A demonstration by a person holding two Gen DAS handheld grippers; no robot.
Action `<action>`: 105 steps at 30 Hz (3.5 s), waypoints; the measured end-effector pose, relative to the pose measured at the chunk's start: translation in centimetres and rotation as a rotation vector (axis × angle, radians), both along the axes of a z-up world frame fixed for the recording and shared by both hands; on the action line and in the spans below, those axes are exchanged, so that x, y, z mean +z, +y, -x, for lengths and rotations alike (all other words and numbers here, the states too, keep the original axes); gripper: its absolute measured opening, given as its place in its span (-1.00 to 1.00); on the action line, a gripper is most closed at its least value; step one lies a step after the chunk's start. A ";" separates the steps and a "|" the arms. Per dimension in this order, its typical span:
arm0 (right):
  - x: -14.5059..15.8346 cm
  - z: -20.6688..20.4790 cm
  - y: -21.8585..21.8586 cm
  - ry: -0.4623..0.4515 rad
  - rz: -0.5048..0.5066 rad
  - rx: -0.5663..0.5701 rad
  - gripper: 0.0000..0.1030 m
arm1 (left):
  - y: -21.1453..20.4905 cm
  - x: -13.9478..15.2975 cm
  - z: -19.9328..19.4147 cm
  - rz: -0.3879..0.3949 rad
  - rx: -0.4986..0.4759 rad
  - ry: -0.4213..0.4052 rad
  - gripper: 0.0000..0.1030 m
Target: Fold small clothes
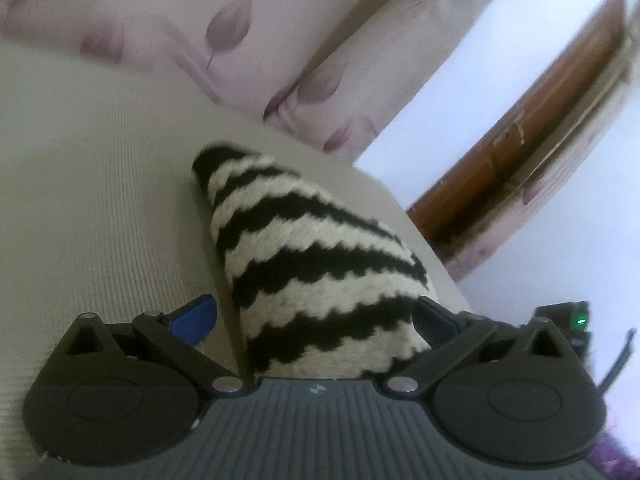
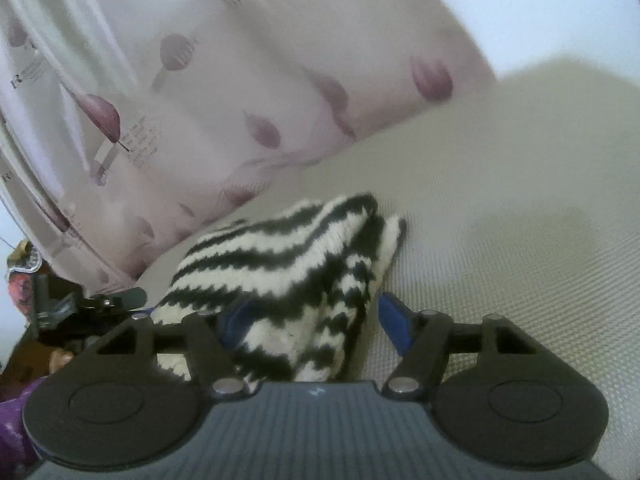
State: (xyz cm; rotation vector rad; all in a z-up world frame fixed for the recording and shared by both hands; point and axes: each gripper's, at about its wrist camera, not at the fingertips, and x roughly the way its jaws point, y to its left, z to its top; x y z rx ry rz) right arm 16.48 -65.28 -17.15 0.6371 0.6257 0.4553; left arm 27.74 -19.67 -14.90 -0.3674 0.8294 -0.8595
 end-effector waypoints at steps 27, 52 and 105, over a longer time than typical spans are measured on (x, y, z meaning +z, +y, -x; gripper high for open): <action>-2.5 -6.5 3.2 0.065 -0.138 0.185 -0.11 | -2.0 -1.8 -2.9 0.081 -0.068 0.064 0.33; 4.4 3.9 9.1 -0.059 -0.226 0.083 -0.26 | 3.0 8.8 10.2 -0.158 0.133 -0.151 0.11; 3.7 11.5 16.4 -0.040 -0.244 0.124 -0.26 | 9.4 8.1 17.7 -0.258 0.202 -0.171 0.12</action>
